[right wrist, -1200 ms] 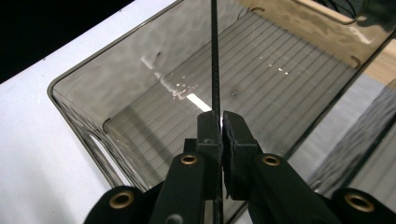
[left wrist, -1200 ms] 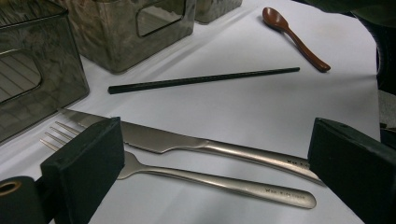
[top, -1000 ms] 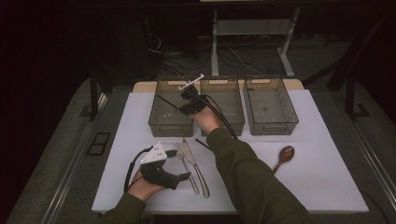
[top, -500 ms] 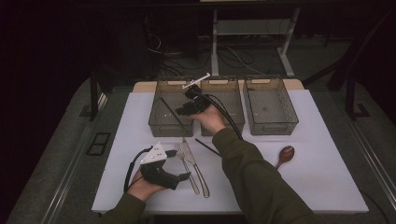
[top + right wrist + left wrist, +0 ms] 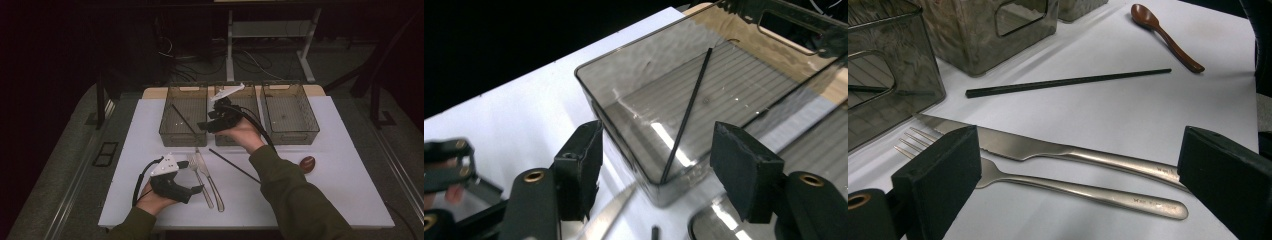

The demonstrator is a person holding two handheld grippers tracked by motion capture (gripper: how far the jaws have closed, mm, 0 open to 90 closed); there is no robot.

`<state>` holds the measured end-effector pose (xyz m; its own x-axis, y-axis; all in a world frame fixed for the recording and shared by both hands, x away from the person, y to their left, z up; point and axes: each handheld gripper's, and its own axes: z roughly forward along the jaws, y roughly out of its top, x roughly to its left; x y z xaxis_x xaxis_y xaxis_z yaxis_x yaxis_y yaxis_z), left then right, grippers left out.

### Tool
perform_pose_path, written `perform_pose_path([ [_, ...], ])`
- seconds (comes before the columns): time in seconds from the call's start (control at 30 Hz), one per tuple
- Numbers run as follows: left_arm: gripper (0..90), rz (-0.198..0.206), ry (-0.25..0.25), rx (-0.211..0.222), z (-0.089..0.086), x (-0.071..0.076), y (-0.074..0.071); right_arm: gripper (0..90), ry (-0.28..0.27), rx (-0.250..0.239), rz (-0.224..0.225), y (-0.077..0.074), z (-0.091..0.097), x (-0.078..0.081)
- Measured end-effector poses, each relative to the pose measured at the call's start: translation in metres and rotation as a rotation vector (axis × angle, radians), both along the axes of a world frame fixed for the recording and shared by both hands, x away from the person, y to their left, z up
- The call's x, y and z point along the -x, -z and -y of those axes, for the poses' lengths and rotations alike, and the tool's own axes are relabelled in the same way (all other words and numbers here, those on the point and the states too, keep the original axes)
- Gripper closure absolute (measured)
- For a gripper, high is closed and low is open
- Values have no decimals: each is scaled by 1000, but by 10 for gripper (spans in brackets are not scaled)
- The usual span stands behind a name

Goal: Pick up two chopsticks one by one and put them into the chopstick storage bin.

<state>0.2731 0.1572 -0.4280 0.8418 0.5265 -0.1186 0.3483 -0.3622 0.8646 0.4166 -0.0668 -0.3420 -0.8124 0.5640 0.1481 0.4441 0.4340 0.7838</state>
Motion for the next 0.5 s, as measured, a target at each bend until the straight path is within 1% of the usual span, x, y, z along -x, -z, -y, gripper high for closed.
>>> perform_pose_path([
  [0.17, 28, -3, -1, 1, 0, 0, 0, 359, -1, -18, 8, -1, 18, 10],
  [0.27, 28, -5, 0, -4, 1, 0, 0, 358, -8, -12, 14, -1, 28, 17],
  [0.33, 28, -4, 3, -11, 0, 0, 0, 358, -7, -20, 12, 0, 34, 22],
  [0.4, 28, -5, -1, -7, 0, 0, 1, 358, -15, -30, 19, 1, 41, 26],
  [0.5, 28, -4, -3, -7, 0, 0, 1, 358, -17, -36, 13, 4, 51, 35],
])
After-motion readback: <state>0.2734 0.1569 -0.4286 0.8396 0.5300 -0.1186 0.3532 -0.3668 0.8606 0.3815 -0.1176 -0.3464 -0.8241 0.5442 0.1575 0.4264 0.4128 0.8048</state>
